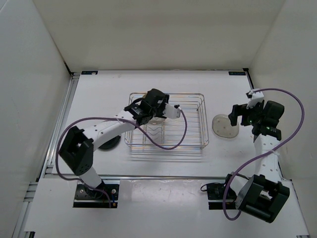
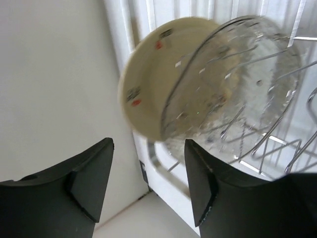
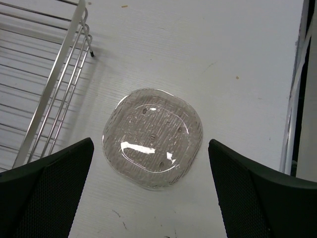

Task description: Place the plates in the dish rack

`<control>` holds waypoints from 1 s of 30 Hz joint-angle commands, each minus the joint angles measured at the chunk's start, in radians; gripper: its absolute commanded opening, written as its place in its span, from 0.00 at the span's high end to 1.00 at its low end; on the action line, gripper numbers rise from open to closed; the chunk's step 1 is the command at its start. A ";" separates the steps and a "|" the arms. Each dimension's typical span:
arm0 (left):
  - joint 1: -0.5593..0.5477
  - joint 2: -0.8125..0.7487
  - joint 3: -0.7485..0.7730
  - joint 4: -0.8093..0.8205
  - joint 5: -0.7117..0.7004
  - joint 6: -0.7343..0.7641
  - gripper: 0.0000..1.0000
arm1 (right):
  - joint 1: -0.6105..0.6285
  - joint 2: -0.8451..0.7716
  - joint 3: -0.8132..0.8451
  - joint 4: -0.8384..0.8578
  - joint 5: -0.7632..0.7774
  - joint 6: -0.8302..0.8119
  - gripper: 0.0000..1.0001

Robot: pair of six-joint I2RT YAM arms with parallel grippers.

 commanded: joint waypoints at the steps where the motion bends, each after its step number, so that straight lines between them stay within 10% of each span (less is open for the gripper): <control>1: 0.001 -0.168 -0.003 0.010 -0.063 -0.049 0.26 | -0.019 0.003 -0.003 0.003 0.056 -0.044 0.00; 7: 0.065 -0.412 -0.073 0.010 -0.250 -0.205 0.00 | -0.083 0.093 -0.003 -0.049 0.084 -0.093 0.00; 17: 0.407 -0.895 -0.451 -0.088 -0.141 -0.563 0.00 | -0.229 0.356 0.154 -0.218 -0.115 -0.093 0.00; 30: 0.659 -0.905 -0.653 -0.099 0.139 -0.839 0.00 | -0.229 0.521 0.187 -0.199 -0.128 -0.082 0.03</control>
